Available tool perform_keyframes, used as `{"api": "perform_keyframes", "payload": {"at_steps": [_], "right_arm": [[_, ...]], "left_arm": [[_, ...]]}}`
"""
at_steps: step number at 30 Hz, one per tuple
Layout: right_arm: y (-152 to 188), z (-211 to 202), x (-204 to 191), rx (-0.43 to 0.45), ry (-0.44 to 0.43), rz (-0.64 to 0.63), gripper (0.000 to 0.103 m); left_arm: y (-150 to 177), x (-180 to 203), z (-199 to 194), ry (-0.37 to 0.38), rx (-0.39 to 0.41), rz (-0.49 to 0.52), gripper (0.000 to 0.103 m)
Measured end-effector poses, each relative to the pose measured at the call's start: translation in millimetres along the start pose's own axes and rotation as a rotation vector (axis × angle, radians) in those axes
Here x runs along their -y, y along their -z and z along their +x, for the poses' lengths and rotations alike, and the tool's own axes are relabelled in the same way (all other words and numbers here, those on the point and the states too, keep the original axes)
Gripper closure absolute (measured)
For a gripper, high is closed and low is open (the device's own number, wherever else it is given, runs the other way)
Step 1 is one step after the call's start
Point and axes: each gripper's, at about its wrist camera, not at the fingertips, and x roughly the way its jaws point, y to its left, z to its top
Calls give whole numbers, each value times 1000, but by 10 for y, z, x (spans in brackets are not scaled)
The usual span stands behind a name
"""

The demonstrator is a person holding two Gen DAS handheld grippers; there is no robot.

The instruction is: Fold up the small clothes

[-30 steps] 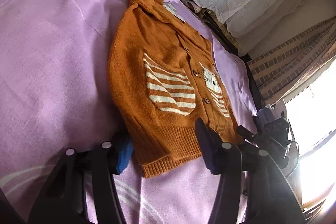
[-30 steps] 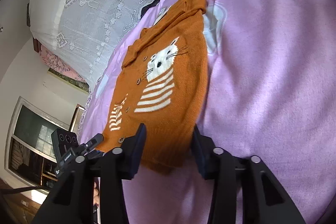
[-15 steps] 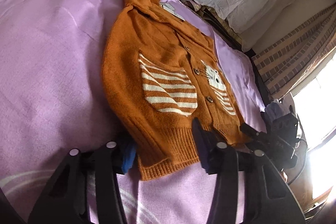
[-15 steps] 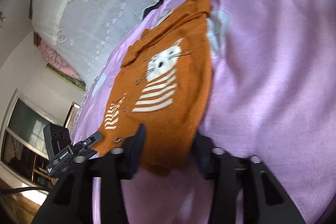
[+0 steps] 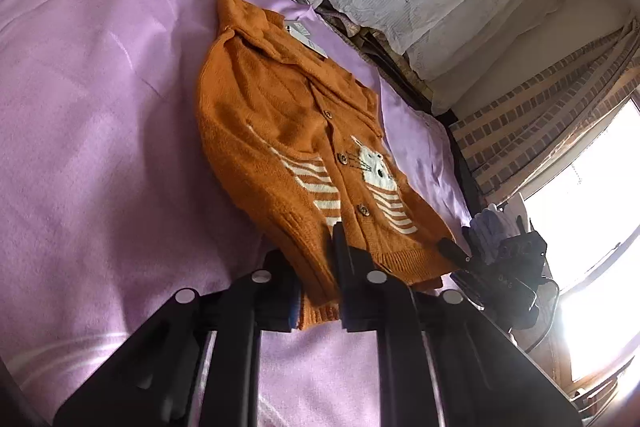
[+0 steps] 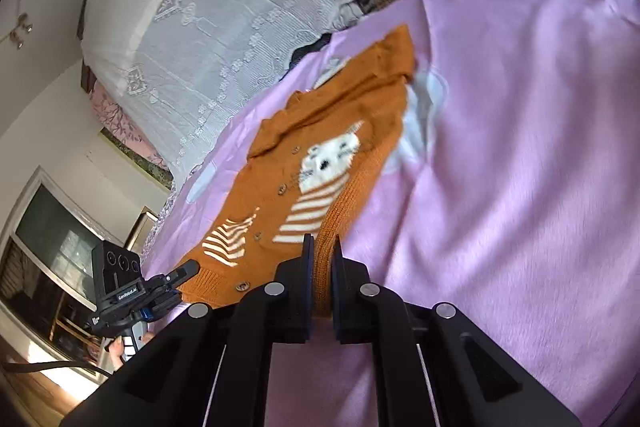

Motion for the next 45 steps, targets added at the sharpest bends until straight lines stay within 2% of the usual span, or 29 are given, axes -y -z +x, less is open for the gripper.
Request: {"api": "perform_keyframes", "payload": {"at_steps": [6,12,17,24,28,30,33,34,37,40,41,43,45], "right_arm": [[-220,126,5,-19,-6,23,95],[-476,220,-79,12,12,2,95],[-723,318,-149,53,26,-12,96],[-1019,402,-78,87,17,28,96],[-1186,459,-37,93,24,42,100],[-1232,488,-6,80,6,64,100],[-1150,512,24,33,-9,60,97],[-1081,508,39,9,2,52,97],[-898,454,113,-42,16,65,95],[-736,330,228,-64,13,113,86],[-673,277,260,-70,13,127,83],[-550,206,286,-92,17,133,66],[-428,153,282,-116,21,127,65]], "left_arm": [[-292,146,82,-45,19,54,93],[-609,270,236,-97,44,91,93],[-920,304,332,-123,85,81,93],[-1247,285,336,-108,153,36,94],[-1409,264,363,-99,168,20,95],[-1386,234,397,-73,142,10,95],[-1219,196,405,-105,79,43,95],[-1147,177,389,-123,54,56,91],[-934,76,291,-193,8,57,58],[-718,-37,132,-220,-21,59,54],[-652,-87,100,-221,-41,48,53],[-523,-197,81,-176,-93,10,53],[-387,-289,107,-111,-145,-33,51]]}}
